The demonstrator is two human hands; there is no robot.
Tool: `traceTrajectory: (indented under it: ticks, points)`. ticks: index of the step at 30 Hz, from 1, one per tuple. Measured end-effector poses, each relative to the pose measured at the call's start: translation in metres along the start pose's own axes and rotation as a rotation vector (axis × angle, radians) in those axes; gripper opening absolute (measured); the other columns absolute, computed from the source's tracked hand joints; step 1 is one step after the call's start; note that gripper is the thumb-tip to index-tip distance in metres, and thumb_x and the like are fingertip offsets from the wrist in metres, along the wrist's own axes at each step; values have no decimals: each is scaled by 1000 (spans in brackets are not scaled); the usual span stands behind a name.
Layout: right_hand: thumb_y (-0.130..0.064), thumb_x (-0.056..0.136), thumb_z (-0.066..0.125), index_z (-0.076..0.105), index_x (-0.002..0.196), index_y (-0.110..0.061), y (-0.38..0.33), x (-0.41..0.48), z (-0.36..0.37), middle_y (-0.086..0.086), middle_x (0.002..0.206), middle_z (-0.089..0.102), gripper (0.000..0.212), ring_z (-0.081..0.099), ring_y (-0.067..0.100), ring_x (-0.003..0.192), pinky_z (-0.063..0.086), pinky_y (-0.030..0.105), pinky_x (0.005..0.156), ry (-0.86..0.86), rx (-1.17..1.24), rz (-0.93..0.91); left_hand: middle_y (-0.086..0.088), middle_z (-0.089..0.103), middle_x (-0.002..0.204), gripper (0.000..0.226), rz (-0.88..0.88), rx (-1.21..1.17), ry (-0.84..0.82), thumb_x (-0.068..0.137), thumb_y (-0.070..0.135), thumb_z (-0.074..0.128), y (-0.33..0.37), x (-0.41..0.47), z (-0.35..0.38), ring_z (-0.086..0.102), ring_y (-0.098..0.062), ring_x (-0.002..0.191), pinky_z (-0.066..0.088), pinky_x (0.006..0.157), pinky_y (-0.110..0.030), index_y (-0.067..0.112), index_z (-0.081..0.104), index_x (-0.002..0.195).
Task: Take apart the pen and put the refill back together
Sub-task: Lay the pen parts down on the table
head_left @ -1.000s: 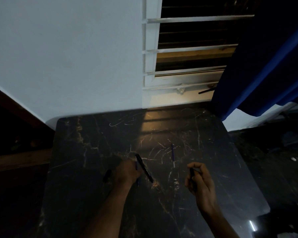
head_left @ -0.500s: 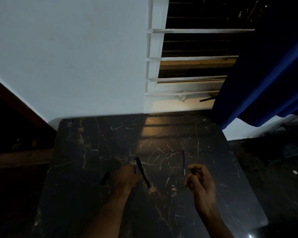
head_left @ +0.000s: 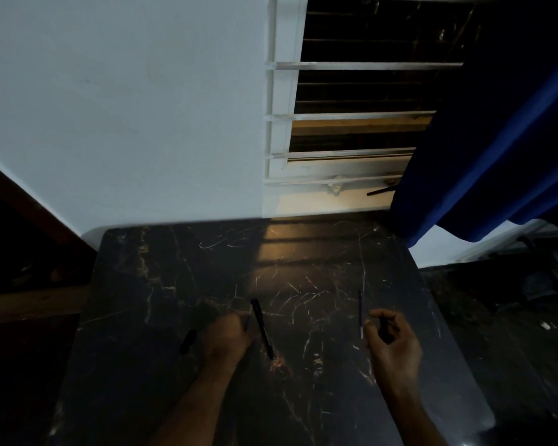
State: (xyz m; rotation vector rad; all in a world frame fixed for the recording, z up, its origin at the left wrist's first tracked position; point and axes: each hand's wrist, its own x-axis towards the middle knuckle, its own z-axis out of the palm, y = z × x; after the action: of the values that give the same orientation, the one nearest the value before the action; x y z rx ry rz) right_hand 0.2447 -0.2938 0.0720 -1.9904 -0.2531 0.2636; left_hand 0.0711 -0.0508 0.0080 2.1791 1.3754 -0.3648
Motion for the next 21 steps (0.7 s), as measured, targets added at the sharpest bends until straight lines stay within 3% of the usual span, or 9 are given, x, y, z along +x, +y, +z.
traceTrajectory:
  ticks: [1, 3, 5, 8, 12, 15, 18, 21]
  points:
    - [-11, 91, 78, 73, 96, -32, 8, 8, -2, -9, 78, 74, 22, 74, 3, 78, 54, 9, 62, 45, -59, 16, 2, 74, 87, 52, -13, 3, -13, 93, 72, 57, 1, 1, 1, 67, -15, 77, 52, 68, -30, 23, 72, 86]
    - [-17, 97, 76, 74, 99, -27, 29, 29, -4, -8, 85, 73, 10, 71, 5, 77, 48, 14, 57, 70, -181, 132, 9, 66, 78, 42, -21, 6, -31, 91, 67, 65, 1, 4, 1, 62, -8, 70, 47, 60, -26, 28, 66, 78]
    - [-22, 103, 71, 71, 98, -23, 58, 54, -7, -1, 88, 71, 4, 66, 8, 77, 44, 22, 57, 2, -282, 267, 13, 57, 70, 39, -8, 20, -48, 88, 61, 72, 0, 7, 1, 57, -5, 65, 41, 56, -24, 31, 56, 68]
    - [-30, 103, 70, 66, 104, -20, 96, 82, -6, 4, 93, 69, 11, 67, 14, 79, 48, 28, 58, -143, -401, 391, 9, 59, 61, 46, 6, 60, -35, 83, 62, 71, -9, 9, 1, 65, -12, 66, 47, 57, -26, 25, 59, 59]
    - [-35, 102, 70, 66, 107, -18, 115, 104, 5, 2, 89, 67, 17, 67, 13, 76, 46, 26, 55, -235, -545, 361, 2, 72, 58, 45, -32, -32, -20, 73, 62, 74, -22, 2, -5, 69, -6, 56, 55, 56, -26, 17, 75, 68]
    - [-32, 101, 71, 65, 99, -22, 106, 111, 13, 3, 89, 68, 12, 68, 16, 77, 49, 30, 59, -291, -575, 355, 8, 72, 58, 39, -68, -145, 47, 68, 59, 78, -27, -9, -8, 65, -1, 54, 56, 58, -25, 20, 75, 66]
    - [-37, 100, 73, 59, 85, -28, 86, 97, 24, 1, 85, 67, 23, 66, 14, 74, 45, 28, 55, -324, -606, 368, 14, 71, 57, 28, -97, -326, 37, 68, 52, 80, -27, -13, -12, 67, -1, 58, 54, 60, -23, 25, 72, 62]
    - [-34, 100, 73, 60, 88, -34, 69, 59, 58, -5, 91, 69, 18, 68, 7, 78, 49, 21, 59, -506, -541, 306, 22, 72, 58, 22, -110, -465, 13, 72, 45, 82, -26, -16, -16, 69, -2, 63, 53, 62, -23, 25, 75, 65]
